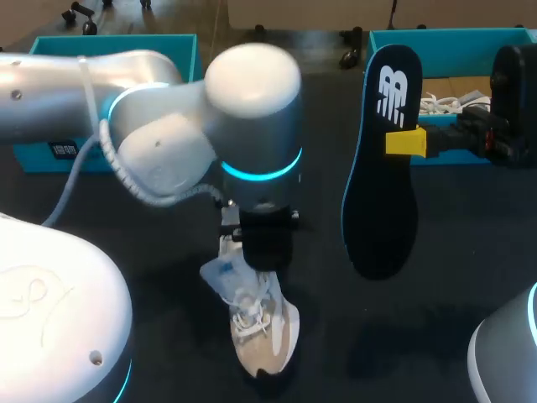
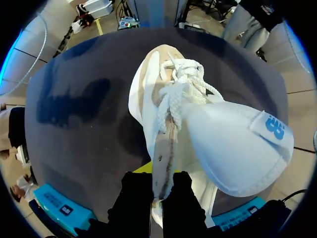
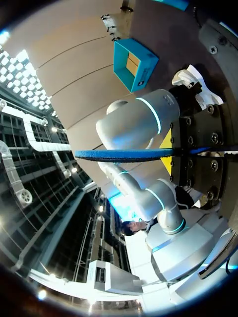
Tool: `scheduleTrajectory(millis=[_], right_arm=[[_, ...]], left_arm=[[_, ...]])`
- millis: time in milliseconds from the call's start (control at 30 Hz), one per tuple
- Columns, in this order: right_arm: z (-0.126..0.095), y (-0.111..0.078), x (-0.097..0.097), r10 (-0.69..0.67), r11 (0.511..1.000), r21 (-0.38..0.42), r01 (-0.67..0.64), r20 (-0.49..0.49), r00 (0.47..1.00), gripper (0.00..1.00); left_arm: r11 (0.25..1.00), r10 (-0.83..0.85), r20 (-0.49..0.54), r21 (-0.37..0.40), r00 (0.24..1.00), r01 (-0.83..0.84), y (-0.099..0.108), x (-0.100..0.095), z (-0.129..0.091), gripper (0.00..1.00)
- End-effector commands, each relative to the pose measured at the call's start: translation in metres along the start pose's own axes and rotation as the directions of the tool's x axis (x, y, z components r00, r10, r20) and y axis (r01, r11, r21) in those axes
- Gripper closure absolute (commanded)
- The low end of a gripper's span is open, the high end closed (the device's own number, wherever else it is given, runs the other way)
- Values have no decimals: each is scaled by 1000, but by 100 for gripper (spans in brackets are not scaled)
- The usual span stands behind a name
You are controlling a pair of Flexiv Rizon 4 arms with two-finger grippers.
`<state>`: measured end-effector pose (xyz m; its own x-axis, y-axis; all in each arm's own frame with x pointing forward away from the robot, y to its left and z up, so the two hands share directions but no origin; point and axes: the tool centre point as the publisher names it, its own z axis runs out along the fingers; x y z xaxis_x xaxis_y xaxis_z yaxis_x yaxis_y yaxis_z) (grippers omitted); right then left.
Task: Take the shoe out of the shoebox, open the shoe tongue, remove and reinsert the insole, then place the shoe into the shoebox
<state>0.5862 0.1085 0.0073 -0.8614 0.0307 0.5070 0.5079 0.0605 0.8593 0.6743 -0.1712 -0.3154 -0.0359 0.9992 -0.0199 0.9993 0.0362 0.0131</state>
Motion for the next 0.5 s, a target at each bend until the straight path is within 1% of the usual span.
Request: scheduleTrajectory(millis=[33,233,500], right_arm=[[2,0,-1,2,1000,1,-2,1,1000,100],[2,0,-1,2,1000,1,-2,1,1000,100],[2,0,-1,2,1000,1,-2,1,1000,100]], left_arm=[[998,15,-58,56,998,-12,10,-4,-3,100],[997,18,-119,71,993,-9,9,-1,6,100],[997,38,-153,79,987,-26,3,-1,17,100]])
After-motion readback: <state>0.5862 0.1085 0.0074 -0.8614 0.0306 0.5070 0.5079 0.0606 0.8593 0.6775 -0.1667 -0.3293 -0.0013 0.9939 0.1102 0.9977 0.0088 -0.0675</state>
